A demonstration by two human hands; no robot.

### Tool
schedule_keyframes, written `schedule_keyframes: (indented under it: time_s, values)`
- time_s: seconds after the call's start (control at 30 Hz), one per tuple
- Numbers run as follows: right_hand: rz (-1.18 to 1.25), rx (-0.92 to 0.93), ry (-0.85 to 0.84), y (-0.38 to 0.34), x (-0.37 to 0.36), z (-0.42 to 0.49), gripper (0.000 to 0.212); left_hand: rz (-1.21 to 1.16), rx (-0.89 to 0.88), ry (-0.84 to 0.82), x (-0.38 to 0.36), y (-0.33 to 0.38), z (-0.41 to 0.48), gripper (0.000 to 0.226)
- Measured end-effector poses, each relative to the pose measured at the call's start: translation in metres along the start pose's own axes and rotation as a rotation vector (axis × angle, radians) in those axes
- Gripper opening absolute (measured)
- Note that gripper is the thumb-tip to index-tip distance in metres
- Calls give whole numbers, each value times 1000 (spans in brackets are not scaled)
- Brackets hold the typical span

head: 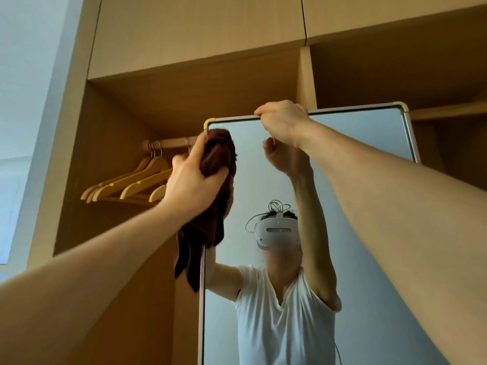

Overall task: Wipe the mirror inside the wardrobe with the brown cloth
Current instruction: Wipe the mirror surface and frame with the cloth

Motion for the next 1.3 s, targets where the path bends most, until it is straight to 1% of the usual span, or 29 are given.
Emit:
schedule_keyframes:
  time_s: [0.07, 0.13, 0.2, 0.33, 0.4, 0.47, 0.53, 0.63, 0.7, 0.8, 0.87, 0.97, 1.07, 1.13, 1.2, 1.3]
  values:
    - [32, 3, -7, 1, -2, 1, 42, -1, 59, 12, 5, 12, 27, 71]
    - [46, 6, -21, 2, -2, 1, 43, 22, 95, 16, 4, 20, 35, 71]
    - [25, 16, -28, 1, -1, 0, 42, 54, 90, 19, -2, 17, 20, 71]
    - [-18, 28, -20, -1, 1, -4, 42, 79, 55, 14, -17, -6, -38, 73]
    - [-11, 25, -5, -1, 0, -3, 42, 130, 50, 24, -20, -7, -51, 72]
    - [-5, 26, 4, 0, 0, -2, 42, 152, 55, 29, -15, -3, -34, 70]
    - [6, 29, 4, 2, -1, -1, 42, 144, 30, 32, -3, 4, 4, 68]
    - [18, 35, -10, 3, -3, 1, 42, 42, 48, 12, 7, 13, 48, 68]
    - [-7, 39, -24, 3, -4, 1, 42, 38, 49, -4, 0, 6, 44, 70]
    - [-51, 62, -13, 3, -5, 2, 43, -8, -24, 15, -16, -17, -8, 69]
    - [-60, 73, 4, 3, -6, 3, 43, -51, -55, -32, -28, -32, -53, 68]
    - [-62, 89, 19, 6, -8, 7, 43, -62, -11, -98, -39, -39, -94, 69]
    - [-67, 90, 23, 6, -8, 9, 43, -89, -52, -76, -28, -31, -64, 67]
    - [-64, 87, 16, 7, -7, 6, 42, -214, -75, -48, -13, -14, -29, 59]
    - [-33, 82, -2, 5, -4, 4, 43, -367, -40, -47, -2, -1, -7, 52]
    - [-45, 83, -17, 1, 0, 2, 44, -455, -30, -72, -1, 3, -22, 50]
Point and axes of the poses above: each hand's wrist, its own z-axis towards the middle knuckle, its own x-axis out of the back of the hand, y = z × x, the point moved 4 cm from there along z, towards the middle knuckle, and after that the axes turned 6 degrees about -y, right-handed, at the moved point
